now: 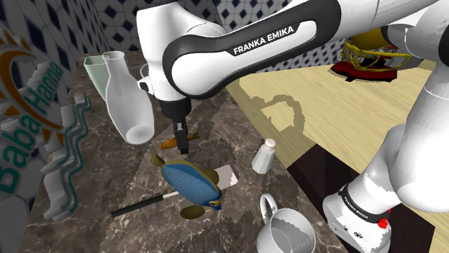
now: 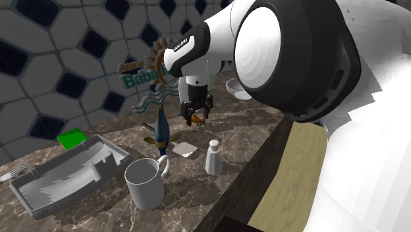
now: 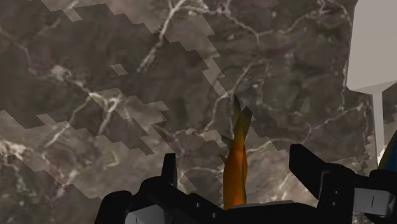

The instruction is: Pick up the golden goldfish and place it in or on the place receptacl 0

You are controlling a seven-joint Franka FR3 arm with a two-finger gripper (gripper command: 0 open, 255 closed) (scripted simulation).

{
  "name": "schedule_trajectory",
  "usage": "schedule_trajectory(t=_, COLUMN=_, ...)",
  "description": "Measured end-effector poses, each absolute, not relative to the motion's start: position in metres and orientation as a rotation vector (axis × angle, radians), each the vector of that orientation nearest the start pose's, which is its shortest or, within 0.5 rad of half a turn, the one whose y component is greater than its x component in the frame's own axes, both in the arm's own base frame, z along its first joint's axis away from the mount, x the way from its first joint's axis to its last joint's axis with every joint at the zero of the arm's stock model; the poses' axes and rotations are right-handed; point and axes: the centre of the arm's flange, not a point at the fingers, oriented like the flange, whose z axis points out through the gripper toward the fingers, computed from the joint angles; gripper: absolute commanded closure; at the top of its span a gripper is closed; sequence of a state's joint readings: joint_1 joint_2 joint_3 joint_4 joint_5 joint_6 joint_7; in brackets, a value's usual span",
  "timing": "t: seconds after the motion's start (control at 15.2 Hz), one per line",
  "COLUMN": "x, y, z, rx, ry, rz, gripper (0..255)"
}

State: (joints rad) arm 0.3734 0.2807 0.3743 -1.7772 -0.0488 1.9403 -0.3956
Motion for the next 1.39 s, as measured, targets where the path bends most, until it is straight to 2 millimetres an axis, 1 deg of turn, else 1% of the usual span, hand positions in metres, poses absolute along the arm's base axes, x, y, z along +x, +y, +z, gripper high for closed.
schedule_trajectory(t=0.13, x=0.466, y=0.407, z=0.401, rx=-2.596, ry=-1.691, rz=0.164, gripper=0)
schedule_trajectory(t=0.2, x=0.466, y=0.407, z=0.401, rx=-2.596, ry=-1.691, rz=0.164, gripper=255)
schedule_trajectory(t=0.86, x=0.466, y=0.407, z=0.401, rx=-2.595, ry=-1.691, rz=0.164, gripper=255)
schedule_trajectory(t=1.06, x=0.466, y=0.407, z=0.412, rx=-2.596, ry=-1.691, rz=0.164, gripper=255)
schedule_trajectory(t=1.39, x=0.465, y=0.407, z=0.438, rx=-2.596, ry=-1.691, rz=0.164, gripper=255)
